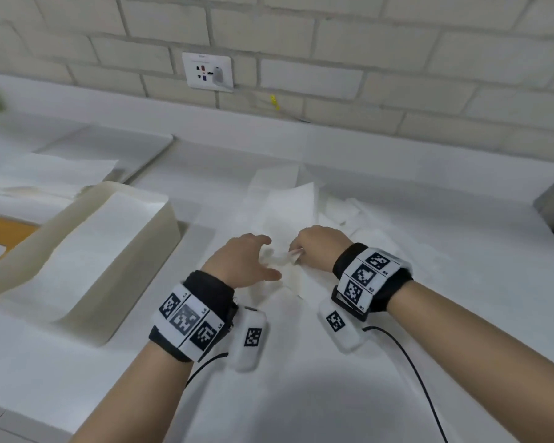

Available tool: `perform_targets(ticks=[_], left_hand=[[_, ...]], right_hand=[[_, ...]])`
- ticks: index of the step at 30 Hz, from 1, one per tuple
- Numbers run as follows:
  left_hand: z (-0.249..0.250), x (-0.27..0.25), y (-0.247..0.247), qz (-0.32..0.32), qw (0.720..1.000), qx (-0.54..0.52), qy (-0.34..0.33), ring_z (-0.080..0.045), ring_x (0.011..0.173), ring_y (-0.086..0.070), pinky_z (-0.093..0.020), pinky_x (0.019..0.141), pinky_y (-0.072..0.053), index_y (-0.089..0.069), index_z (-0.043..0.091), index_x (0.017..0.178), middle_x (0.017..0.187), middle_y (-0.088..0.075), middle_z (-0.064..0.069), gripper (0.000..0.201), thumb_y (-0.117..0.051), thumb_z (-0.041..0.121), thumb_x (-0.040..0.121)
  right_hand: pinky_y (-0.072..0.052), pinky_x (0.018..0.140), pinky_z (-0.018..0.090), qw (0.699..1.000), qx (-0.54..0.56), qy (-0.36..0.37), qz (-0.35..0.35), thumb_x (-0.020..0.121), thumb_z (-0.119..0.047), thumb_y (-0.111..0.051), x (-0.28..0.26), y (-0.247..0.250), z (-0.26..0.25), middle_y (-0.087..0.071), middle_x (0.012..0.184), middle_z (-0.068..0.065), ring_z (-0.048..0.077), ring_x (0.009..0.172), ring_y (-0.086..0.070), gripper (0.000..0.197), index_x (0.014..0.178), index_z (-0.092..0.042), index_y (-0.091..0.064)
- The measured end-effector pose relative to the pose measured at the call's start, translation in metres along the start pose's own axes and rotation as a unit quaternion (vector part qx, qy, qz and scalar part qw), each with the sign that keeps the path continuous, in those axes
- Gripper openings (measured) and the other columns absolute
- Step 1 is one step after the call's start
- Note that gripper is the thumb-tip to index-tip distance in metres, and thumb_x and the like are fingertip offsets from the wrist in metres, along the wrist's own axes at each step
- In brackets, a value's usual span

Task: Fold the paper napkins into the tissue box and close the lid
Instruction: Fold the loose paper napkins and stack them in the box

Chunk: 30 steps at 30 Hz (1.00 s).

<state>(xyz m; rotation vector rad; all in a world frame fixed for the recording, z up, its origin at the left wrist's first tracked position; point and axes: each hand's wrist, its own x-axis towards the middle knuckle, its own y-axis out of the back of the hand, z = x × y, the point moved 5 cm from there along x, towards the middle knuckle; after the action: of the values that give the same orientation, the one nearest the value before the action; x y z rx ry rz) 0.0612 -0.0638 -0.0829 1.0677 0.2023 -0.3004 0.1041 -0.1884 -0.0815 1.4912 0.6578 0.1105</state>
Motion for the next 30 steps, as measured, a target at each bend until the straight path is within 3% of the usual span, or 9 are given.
perform_targets(ticks=[1, 3, 8, 11, 14, 18, 21, 27, 30], left_hand=[[0.003, 0.004, -0.003, -0.013, 1.000, 0.016, -0.001, -0.019, 0.137, -0.030, -0.032, 0.107, -0.031, -0.033, 0.022, 0.145, 0.149, -0.035, 0.000, 0.070, -0.066, 0.036, 0.085], [0.008, 0.011, -0.008, -0.014, 0.999, 0.035, -0.007, -0.022, 0.134, -0.033, -0.036, 0.106, -0.034, -0.041, 0.022, 0.141, 0.144, -0.041, -0.001, 0.062, -0.066, 0.035, 0.086], [0.014, 0.018, 0.002, 0.093, 0.994, -0.020, -0.045, -0.025, 0.099, -0.059, -0.038, 0.086, -0.048, -0.066, 0.015, 0.109, 0.104, -0.066, -0.006, 0.022, -0.055, 0.025, 0.092], [0.019, 0.015, 0.022, 0.184, 0.975, -0.094, -0.081, -0.026, 0.079, -0.060, -0.030, 0.069, -0.043, -0.068, 0.008, 0.087, 0.081, -0.067, -0.009, 0.020, -0.057, 0.024, 0.092], [0.026, 0.010, 0.039, 0.236, 0.938, -0.215, -0.134, -0.018, 0.065, -0.059, -0.022, 0.058, -0.041, -0.066, 0.021, 0.069, 0.066, -0.064, 0.002, 0.021, -0.063, 0.019, 0.090], [0.030, 0.006, 0.048, 0.269, 0.866, -0.391, -0.161, 0.000, 0.064, -0.064, -0.014, 0.058, -0.047, -0.068, 0.024, 0.079, 0.067, -0.070, 0.017, 0.012, -0.069, 0.014, 0.085], [0.033, 0.005, 0.043, 0.226, 0.810, -0.513, -0.174, -0.005, 0.076, -0.069, -0.016, 0.064, -0.051, -0.067, 0.017, 0.094, 0.080, -0.074, 0.011, 0.014, -0.067, 0.018, 0.080], [0.031, 0.008, 0.030, 0.274, 0.814, -0.490, -0.146, -0.010, 0.070, -0.066, -0.023, 0.063, -0.053, -0.066, 0.017, 0.089, 0.078, -0.070, 0.005, 0.012, -0.056, 0.011, 0.093], [0.026, 0.005, 0.032, 0.322, 0.792, -0.504, -0.124, -0.013, 0.077, -0.066, -0.024, 0.066, -0.053, -0.059, 0.017, 0.106, 0.090, -0.069, 0.002, 0.018, -0.053, 0.005, 0.094]], right_hand=[[-0.034, 0.060, 0.025, 1.000, 0.012, -0.006, 0.017, 0.087, -0.016, -0.050, -0.001, 0.002, 0.003, -0.053, 0.075, 0.000, 0.026, 0.081, -0.051, 0.022, 0.067, -0.022, -0.057], [-0.030, 0.053, 0.026, 0.998, 0.036, -0.005, 0.043, 0.086, -0.016, -0.050, -0.005, 0.003, 0.007, -0.045, 0.065, -0.002, 0.024, 0.072, -0.048, 0.034, 0.055, -0.022, -0.039], [-0.035, 0.058, 0.029, 0.976, 0.155, 0.021, 0.148, 0.092, -0.020, -0.048, -0.019, 0.020, 0.019, -0.052, 0.072, -0.001, 0.023, 0.075, -0.051, 0.020, 0.072, -0.016, -0.052], [-0.042, 0.067, 0.036, 0.935, 0.278, 0.025, 0.221, 0.089, -0.027, -0.057, -0.024, 0.032, 0.030, -0.060, 0.075, 0.005, 0.026, 0.076, -0.054, 0.021, 0.083, -0.007, -0.058], [-0.047, 0.071, 0.038, 0.885, 0.379, 0.029, 0.268, 0.079, -0.019, -0.069, -0.026, 0.041, 0.039, -0.067, 0.087, 0.011, 0.026, 0.076, -0.059, 0.021, 0.095, -0.005, -0.064], [-0.051, 0.080, 0.045, 0.825, 0.474, 0.027, 0.306, 0.077, -0.007, -0.070, -0.027, 0.048, 0.047, -0.069, 0.090, 0.017, 0.035, 0.084, -0.062, 0.014, 0.090, -0.004, -0.067], [-0.052, 0.084, 0.048, 0.787, 0.530, 0.031, 0.313, 0.078, -0.003, -0.069, -0.030, 0.050, 0.049, -0.069, 0.093, 0.018, 0.036, 0.087, -0.064, 0.012, 0.089, -0.009, -0.068], [-0.051, 0.067, 0.015, 0.723, 0.619, 0.056, 0.302, 0.082, 0.005, -0.063, -0.035, 0.055, 0.051, -0.064, 0.078, 0.002, 0.003, 0.065, -0.062, 0.020, 0.087, -0.015, -0.061], [-0.040, 0.050, 0.009, 0.709, 0.629, 0.037, 0.316, 0.084, 0.010, -0.057, -0.037, 0.054, 0.058, -0.060, 0.073, 0.002, -0.005, 0.051, -0.054, 0.027, 0.082, -0.017, -0.059]])
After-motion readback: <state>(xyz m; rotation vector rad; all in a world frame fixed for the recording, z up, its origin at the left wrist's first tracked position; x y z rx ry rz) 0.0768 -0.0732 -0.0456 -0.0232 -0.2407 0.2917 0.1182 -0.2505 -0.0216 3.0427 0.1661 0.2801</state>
